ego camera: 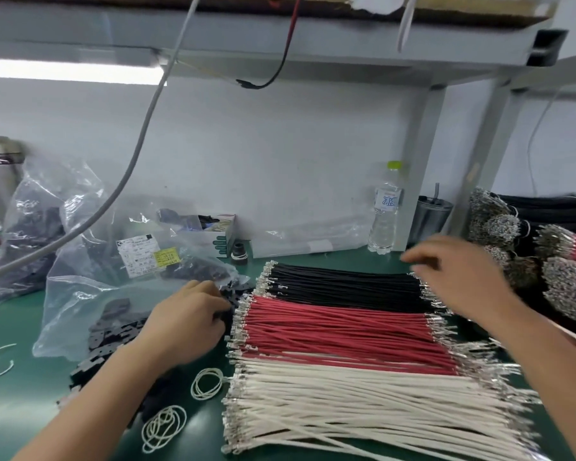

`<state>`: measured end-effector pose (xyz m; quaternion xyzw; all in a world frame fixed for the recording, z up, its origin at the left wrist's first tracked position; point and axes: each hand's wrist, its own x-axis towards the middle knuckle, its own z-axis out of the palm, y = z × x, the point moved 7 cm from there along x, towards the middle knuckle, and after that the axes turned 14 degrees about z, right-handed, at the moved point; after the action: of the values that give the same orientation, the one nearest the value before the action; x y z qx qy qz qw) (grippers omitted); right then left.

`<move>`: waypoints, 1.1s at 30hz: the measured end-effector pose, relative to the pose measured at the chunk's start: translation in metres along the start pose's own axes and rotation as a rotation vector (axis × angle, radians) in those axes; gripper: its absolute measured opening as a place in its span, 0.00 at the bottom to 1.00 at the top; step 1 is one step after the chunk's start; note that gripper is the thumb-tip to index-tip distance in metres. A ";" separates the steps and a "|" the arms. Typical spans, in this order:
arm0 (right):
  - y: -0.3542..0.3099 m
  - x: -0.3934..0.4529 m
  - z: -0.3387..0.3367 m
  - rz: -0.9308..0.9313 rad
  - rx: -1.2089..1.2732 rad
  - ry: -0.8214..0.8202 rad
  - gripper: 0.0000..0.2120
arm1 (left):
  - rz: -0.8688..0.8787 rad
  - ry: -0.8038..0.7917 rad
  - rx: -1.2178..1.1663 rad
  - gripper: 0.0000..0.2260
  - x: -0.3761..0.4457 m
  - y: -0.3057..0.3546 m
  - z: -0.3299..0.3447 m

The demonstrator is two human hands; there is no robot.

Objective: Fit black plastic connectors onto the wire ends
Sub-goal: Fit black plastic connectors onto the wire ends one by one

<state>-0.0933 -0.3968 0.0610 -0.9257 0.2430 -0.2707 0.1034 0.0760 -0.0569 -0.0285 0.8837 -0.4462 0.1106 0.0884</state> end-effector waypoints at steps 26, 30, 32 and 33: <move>-0.139 0.014 0.073 -0.346 -0.014 -0.003 0.16 | -0.047 0.043 -0.014 0.09 -0.009 -0.010 -0.008; -0.139 0.022 0.032 -0.258 0.182 0.090 0.12 | -0.022 0.055 -0.029 0.18 -0.009 -0.007 -0.010; -0.140 0.032 0.004 -0.193 0.291 0.123 0.10 | 0.013 0.047 -0.065 0.17 -0.008 -0.001 -0.010; -0.141 0.036 -0.012 -0.175 0.321 0.150 0.08 | 0.021 0.055 -0.091 0.16 -0.008 0.000 -0.011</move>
<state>-0.0174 -0.2940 0.1325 -0.8922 0.1226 -0.3820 0.2074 0.0696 -0.0478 -0.0204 0.8707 -0.4573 0.1153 0.1395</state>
